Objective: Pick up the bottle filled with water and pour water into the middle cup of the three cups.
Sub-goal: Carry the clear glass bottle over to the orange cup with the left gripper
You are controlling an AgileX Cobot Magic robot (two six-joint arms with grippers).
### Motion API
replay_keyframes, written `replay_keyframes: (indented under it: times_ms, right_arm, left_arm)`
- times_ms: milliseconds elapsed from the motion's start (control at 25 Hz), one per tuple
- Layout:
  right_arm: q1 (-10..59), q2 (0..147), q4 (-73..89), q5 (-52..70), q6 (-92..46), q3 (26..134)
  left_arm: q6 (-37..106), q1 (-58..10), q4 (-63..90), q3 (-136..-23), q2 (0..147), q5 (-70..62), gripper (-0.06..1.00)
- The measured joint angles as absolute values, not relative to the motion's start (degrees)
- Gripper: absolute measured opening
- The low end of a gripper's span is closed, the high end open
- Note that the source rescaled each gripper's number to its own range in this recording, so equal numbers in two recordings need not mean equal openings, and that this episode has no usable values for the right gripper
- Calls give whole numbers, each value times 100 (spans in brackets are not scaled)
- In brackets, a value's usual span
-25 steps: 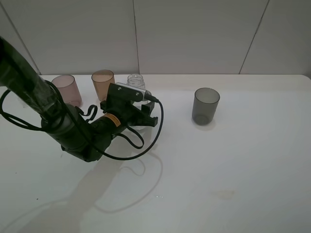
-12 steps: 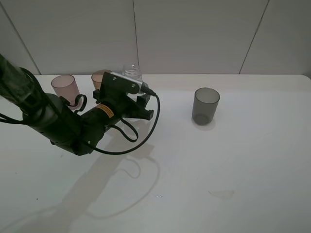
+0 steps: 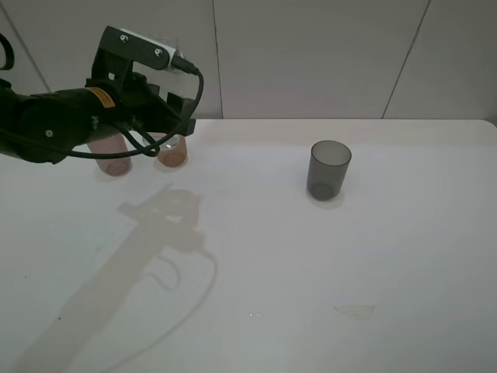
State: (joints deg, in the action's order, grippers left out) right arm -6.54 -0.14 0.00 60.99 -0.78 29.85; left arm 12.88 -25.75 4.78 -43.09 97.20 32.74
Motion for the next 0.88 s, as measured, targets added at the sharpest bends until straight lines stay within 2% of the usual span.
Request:
replay_keyframes:
  times_ms: [200, 400, 600, 880]
  right_arm:
    - [-654, -14, 0, 6099, -78, 2985]
    - [-654, -14, 0, 6099, -78, 2985]
    - [-654, -14, 0, 6099, -78, 2985]
    - [-654, -14, 0, 6099, -78, 2985]
  left_arm:
    - [1313, -1956, -568, -4770, 9333, 1464, 1]
    - [1331, -1706, -1401, -5491, 9312, 0, 1]
    - [1649, -1657, -1539, -5961, 9312, -525, 1]
    - [2306, -1437, -1495, -6026, 9312, -661, 1]
